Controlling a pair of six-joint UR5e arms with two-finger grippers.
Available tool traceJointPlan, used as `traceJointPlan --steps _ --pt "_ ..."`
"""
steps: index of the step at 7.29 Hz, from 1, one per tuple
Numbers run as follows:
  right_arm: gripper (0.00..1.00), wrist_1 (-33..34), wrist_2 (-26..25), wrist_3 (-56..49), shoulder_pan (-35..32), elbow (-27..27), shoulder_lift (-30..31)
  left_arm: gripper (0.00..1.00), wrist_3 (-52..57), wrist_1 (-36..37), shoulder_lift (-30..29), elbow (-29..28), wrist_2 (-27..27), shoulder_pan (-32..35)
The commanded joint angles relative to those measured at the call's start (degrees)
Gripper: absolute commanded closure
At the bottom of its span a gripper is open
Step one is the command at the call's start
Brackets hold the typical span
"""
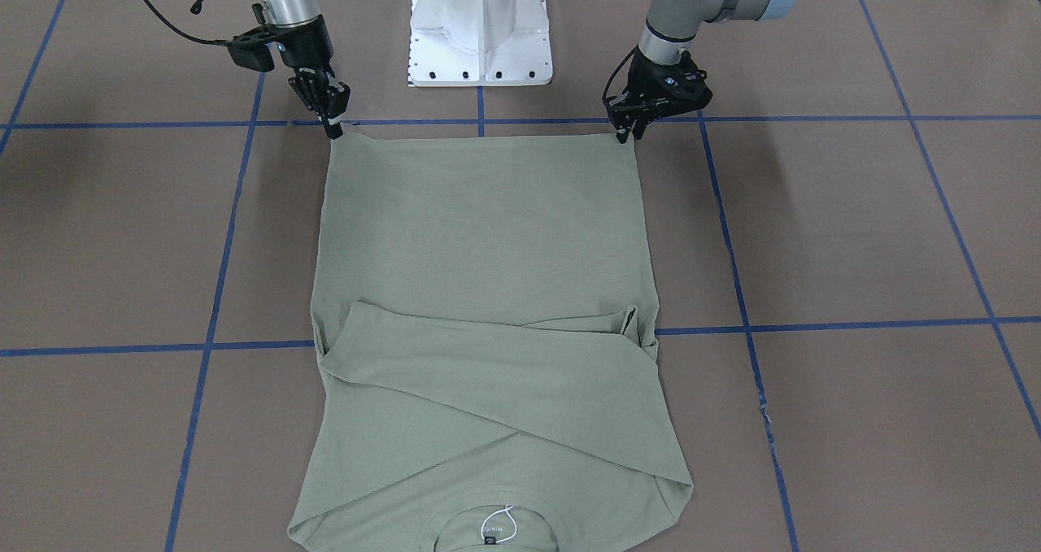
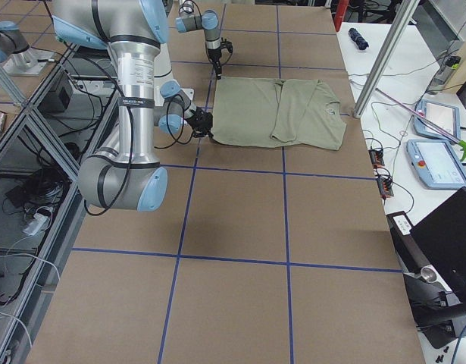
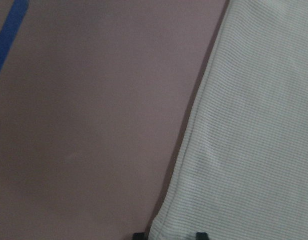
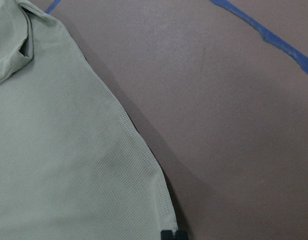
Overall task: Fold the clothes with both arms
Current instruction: 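Grasp the two near hem corners with the left and right grippers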
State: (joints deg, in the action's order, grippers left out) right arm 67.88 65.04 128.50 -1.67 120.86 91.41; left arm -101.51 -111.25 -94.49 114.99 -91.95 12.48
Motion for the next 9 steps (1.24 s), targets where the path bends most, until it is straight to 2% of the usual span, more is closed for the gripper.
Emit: traceJointPlan --steps 1,2,5,6,8,9 --pt "1.0 0.0 0.0 0.0 -0.1 0.1 0.0 1.0 0.0 0.1 0.0 0.2 -0.1 0.1" --pt "1.0 0.0 0.0 0.0 -0.1 0.1 0.0 1.0 0.0 0.2 0.1 1.3 -0.2 0.1" --pt "1.0 0.0 0.2 0.2 0.3 0.7 0.5 1.0 -0.9 7.4 -0.1 10.8 -1.3 -0.2" --pt "1.0 0.1 0.3 0.3 2.1 2.8 1.0 1.0 -3.1 8.8 -0.1 12.9 -2.9 -2.4" --pt "1.0 0.1 0.3 0.4 7.1 8.2 7.7 1.0 -6.7 10.3 0.1 17.3 -3.1 -6.0" --pt "1.0 0.1 0.4 0.4 7.6 10.3 8.3 1.0 -8.6 11.7 -0.1 19.3 -3.1 -7.5"
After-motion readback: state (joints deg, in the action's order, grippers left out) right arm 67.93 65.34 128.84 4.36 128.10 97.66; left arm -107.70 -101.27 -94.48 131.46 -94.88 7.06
